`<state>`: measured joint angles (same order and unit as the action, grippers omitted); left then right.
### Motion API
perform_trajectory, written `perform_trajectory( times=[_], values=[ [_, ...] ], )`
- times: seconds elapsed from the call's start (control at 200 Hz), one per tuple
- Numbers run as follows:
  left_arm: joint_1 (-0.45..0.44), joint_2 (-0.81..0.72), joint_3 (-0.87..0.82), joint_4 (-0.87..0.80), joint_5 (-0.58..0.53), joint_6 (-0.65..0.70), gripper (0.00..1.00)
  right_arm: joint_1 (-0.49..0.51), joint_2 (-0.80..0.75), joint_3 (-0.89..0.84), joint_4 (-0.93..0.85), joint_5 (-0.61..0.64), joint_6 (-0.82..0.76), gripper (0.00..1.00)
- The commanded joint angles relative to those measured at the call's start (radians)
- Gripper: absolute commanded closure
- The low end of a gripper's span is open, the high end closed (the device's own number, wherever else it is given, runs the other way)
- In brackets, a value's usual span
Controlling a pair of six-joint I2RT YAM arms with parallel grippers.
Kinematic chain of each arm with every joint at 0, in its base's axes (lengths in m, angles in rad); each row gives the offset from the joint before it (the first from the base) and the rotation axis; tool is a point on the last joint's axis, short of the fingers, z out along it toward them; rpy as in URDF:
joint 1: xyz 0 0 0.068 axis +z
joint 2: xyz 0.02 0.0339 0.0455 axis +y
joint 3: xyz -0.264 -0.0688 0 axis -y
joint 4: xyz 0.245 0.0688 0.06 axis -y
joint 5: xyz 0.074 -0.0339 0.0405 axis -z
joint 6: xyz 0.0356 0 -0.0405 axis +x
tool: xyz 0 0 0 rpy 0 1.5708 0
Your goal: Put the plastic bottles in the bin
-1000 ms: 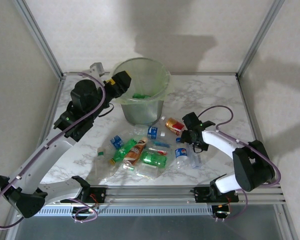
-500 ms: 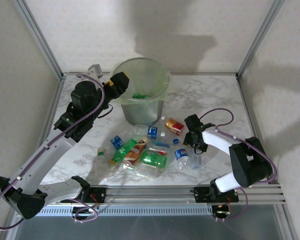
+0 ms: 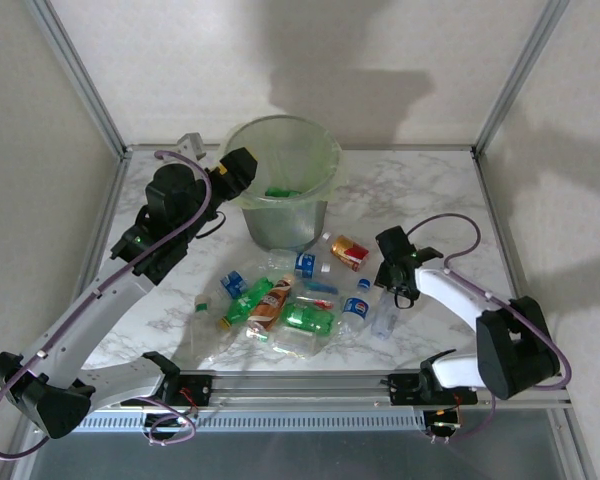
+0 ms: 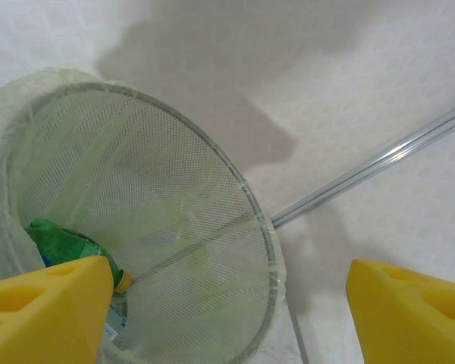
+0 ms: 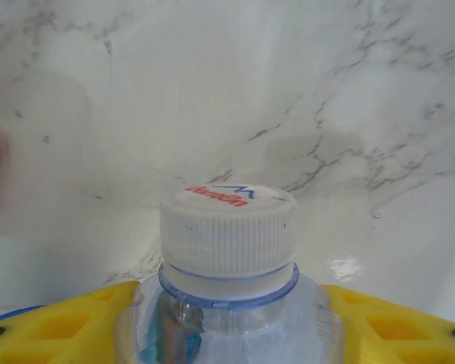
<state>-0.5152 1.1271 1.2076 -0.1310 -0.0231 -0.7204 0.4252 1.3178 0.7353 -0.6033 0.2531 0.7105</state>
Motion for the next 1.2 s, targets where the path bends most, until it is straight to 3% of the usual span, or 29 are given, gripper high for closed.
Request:
perform_trajectory(
  times=[0.0,0.27,0.561,0.851,1.196],
  values=[
    [0.01,-0.011,-0.014,0.024,-0.019,-0.015,0.2,-0.006,-0.044,0.041,-0.063,0.035,0.007,0.43],
    [0.018,-0.021,-0.023,0.019,-0.026,-0.021,0.2,-0.006,-0.138,0.139,-0.129,0.031,0.012,0.46],
    [0.03,-0.03,-0.027,0.019,-0.028,-0.027,0.2,-0.006,-0.216,0.488,-0.191,0.006,-0.046,0.46],
    [0.033,-0.037,-0.028,0.011,-0.035,-0.035,0.2,-0.004,-0.083,0.804,-0.011,-0.133,-0.068,0.48],
    [0.038,-0.054,-0.046,-0.026,-0.068,-0.048,0.21,0.037,0.177,1.036,0.233,-0.265,-0.023,0.48]
  ],
)
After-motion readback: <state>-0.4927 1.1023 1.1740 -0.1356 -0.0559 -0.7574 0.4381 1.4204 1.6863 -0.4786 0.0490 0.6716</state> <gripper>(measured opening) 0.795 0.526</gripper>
